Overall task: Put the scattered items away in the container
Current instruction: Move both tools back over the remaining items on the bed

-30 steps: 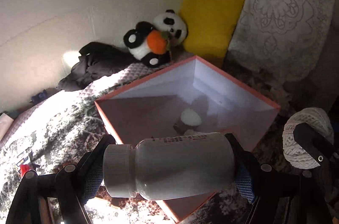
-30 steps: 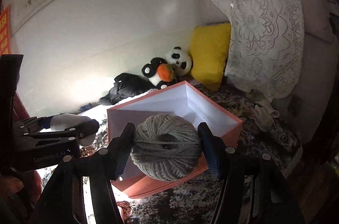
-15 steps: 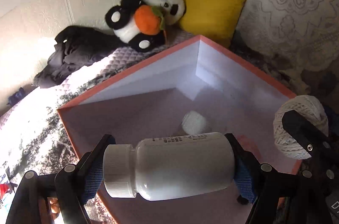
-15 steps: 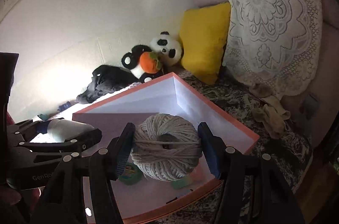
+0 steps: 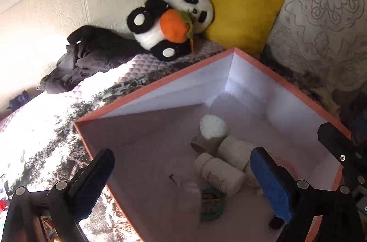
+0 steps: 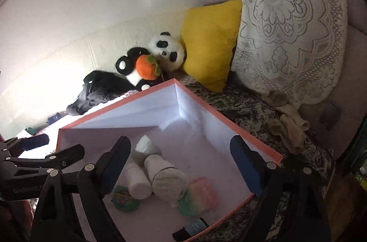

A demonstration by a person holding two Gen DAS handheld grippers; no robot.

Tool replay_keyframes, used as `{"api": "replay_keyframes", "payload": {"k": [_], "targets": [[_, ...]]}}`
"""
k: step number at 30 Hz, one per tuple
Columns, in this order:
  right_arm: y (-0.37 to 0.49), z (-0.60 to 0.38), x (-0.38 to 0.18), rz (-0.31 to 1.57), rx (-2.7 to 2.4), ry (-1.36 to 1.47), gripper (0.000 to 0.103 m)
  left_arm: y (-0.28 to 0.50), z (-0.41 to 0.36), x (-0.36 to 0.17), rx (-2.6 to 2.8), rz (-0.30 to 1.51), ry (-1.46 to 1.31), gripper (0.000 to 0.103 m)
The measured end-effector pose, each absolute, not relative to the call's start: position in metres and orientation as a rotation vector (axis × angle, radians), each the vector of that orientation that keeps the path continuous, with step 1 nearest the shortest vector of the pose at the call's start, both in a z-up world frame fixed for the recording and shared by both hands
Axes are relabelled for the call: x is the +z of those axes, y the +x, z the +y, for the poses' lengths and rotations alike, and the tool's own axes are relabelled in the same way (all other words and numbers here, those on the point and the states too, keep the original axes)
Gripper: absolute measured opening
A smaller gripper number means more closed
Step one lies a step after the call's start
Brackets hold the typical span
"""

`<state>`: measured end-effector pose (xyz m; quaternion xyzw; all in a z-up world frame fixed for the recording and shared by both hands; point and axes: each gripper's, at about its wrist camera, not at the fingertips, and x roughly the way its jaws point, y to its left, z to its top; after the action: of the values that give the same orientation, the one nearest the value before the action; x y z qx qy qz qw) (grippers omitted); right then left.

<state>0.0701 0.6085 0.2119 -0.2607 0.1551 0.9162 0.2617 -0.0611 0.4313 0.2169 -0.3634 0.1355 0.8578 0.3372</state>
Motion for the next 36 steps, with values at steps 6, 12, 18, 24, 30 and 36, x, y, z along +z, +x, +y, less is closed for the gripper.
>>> {"api": "replay_keyframes", "payload": {"k": [6, 12, 18, 24, 30, 36], "targets": [[0.088, 0.567, 0.247, 0.357, 2.529, -0.652, 0.091, -0.043, 0.376, 0.262, 2.308, 0.315, -0.876, 0.098], [0.119, 0.505, 0.290, 0.302, 2.617, -0.583, 0.096, -0.017, 0.293, 0.303, 2.410, 0.253, -0.818, 0.100], [0.150, 0.434, 0.328, 0.223, 2.720, -0.523, 0.099, 0.007, 0.197, 0.327, 2.544, 0.188, -0.791, 0.100], [0.171, 0.364, 0.342, 0.183, 2.805, -0.512, 0.101, 0.032, 0.105, 0.333, 2.668, 0.130, -0.800, 0.101], [0.183, 0.306, 0.332, 0.163, 2.860, -0.574, 0.101, 0.055, 0.032, 0.308, 2.749, 0.077, -0.881, 0.101], [0.183, 0.263, 0.309, 0.133, 2.892, -0.678, 0.101, 0.069, -0.016, 0.256, 2.784, 0.029, -1.030, 0.101]]}}
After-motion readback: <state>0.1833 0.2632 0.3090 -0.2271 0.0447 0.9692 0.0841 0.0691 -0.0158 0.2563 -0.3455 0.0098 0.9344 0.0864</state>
